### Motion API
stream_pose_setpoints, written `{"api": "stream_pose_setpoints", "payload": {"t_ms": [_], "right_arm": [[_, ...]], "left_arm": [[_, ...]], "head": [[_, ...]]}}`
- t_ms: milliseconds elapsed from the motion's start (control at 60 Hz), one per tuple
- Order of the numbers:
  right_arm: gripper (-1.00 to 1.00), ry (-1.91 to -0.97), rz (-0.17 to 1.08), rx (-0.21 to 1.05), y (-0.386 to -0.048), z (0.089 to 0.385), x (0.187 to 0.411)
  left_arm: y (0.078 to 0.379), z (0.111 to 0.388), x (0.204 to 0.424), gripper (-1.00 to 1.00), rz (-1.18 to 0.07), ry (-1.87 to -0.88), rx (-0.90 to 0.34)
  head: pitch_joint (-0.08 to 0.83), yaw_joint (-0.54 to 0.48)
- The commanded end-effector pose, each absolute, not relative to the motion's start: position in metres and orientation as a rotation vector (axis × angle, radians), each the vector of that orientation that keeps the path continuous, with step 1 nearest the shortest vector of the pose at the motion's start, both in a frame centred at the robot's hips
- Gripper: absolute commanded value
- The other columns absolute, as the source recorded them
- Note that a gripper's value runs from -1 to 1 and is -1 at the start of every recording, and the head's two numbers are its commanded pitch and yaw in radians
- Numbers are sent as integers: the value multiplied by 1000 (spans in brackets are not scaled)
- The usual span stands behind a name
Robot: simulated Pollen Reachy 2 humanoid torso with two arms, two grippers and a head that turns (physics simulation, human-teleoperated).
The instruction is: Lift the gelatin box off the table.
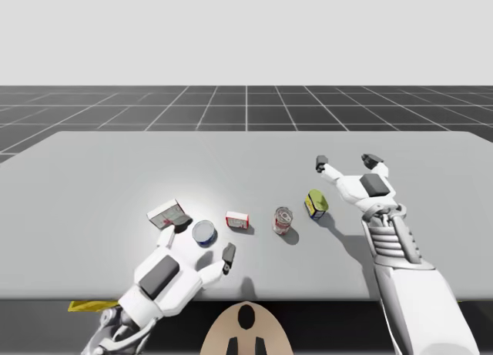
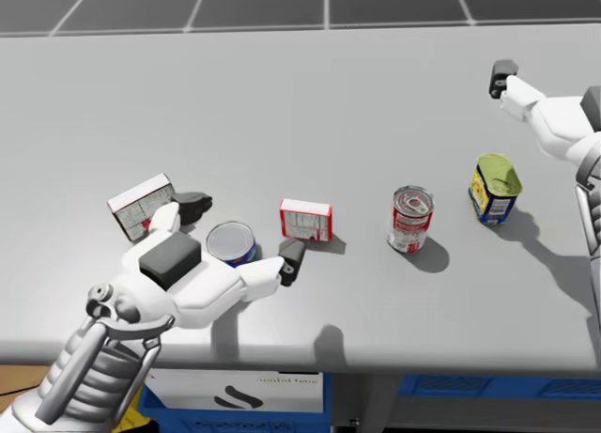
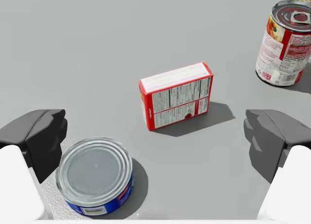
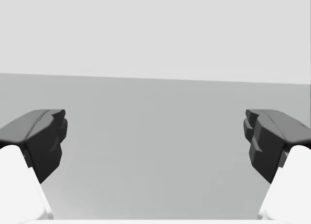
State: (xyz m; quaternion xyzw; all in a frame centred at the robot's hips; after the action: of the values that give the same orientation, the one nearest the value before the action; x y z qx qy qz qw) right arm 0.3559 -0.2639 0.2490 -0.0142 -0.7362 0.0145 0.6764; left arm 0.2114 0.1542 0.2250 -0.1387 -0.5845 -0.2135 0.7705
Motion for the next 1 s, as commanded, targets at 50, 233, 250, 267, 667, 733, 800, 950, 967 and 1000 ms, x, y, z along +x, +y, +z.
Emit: {"api": "stream_pose_setpoints", "payload": {"t_ms": [50, 233, 250, 267, 667, 733, 800, 950, 967, 1000], "right_arm": [[-1000, -1659, 31, -32, -264, 250, 355], [-1000, -1662, 28, -29, -265, 251, 355], [-1000, -1662, 28, -29, -265, 251, 355], [-1000, -1663, 28, -30, -265, 251, 355], [-1000, -1672, 20, -23, -268, 254, 353], [-1000, -1674, 18, -21, -269, 255, 353], [-1000, -1677, 16, -21, -269, 256, 353], [-1000, -1681, 10, -16, -270, 257, 352], [-1000, -1682, 9, -16, -270, 257, 351], [-1000, -1682, 9, -15, -271, 257, 351]], "left_arm": [[116, 212, 225, -1000, -398, -1233, -358], [95, 202, 239, -1000, -358, -1213, -347], [94, 201, 240, -1000, -354, -1213, -346], [93, 201, 240, -1000, -352, -1212, -345], [62, 189, 263, -1000, -252, -1174, -333], [55, 187, 265, -1000, -252, -1168, -337], [49, 186, 265, -1000, -254, -1165, -345], [39, 185, 267, -1000, -253, -1161, -345], [38, 185, 268, -1000, -249, -1161, -343], [38, 184, 270, -1000, -241, -1158, -342]], "head": [[685, 63], [681, 62], [682, 62], [681, 63], [680, 71], [680, 72], [681, 74], [681, 79], [681, 80], [681, 81]]}}
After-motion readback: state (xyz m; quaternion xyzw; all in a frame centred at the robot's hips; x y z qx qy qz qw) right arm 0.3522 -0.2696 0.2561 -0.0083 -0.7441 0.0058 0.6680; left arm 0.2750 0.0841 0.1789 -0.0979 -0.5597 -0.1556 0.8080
